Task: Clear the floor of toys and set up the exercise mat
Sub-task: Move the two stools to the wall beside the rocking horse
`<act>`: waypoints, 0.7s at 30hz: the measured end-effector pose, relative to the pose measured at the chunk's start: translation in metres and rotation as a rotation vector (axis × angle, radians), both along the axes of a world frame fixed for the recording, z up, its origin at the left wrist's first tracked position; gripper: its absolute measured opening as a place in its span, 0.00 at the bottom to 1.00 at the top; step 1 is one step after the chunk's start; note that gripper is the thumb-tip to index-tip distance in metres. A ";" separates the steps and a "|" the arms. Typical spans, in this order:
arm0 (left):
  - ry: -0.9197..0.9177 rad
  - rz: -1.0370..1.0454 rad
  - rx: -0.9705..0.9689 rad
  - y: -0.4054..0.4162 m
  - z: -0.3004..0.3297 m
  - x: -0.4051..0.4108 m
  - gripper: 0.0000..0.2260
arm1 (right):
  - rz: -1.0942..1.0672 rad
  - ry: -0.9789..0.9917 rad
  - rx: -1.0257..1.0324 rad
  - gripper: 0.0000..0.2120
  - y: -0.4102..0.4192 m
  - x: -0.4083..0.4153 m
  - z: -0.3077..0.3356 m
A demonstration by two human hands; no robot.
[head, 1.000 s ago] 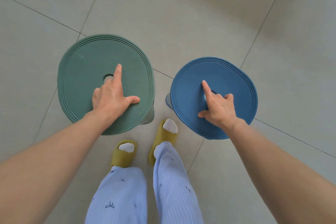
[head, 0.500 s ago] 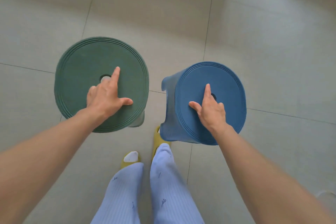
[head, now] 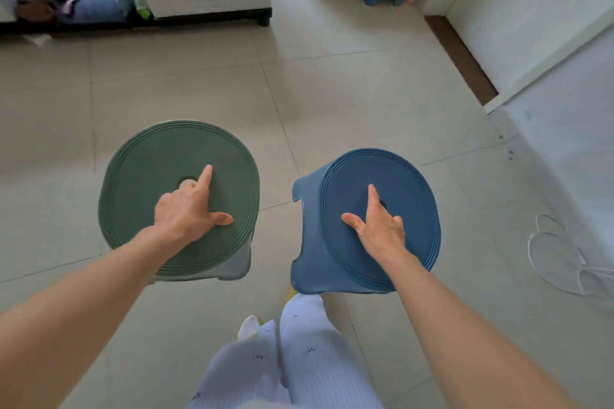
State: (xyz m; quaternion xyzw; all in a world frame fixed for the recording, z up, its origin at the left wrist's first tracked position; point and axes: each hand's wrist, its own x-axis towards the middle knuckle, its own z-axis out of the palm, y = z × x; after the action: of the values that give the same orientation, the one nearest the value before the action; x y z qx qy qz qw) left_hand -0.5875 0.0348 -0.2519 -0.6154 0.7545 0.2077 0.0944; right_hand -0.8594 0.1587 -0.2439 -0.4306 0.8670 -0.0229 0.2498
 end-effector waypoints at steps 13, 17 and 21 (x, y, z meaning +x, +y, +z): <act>-0.049 -0.546 -0.004 0.057 0.058 -0.137 0.46 | -0.392 0.016 0.014 0.39 0.170 -0.068 0.044; -0.034 -0.693 -0.004 0.099 0.068 -0.197 0.46 | -0.536 0.008 -0.013 0.39 0.234 -0.093 0.050; -0.045 -0.808 -0.015 0.153 0.079 -0.259 0.46 | -0.656 -0.024 -0.048 0.37 0.303 -0.123 0.058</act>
State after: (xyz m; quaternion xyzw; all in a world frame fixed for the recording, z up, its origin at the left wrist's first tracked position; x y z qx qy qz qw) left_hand -0.8465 0.1881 -0.1728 -0.2741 0.9350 0.1348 0.1801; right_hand -0.9825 0.4618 -0.1864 -0.1339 0.9557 -0.1279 0.2290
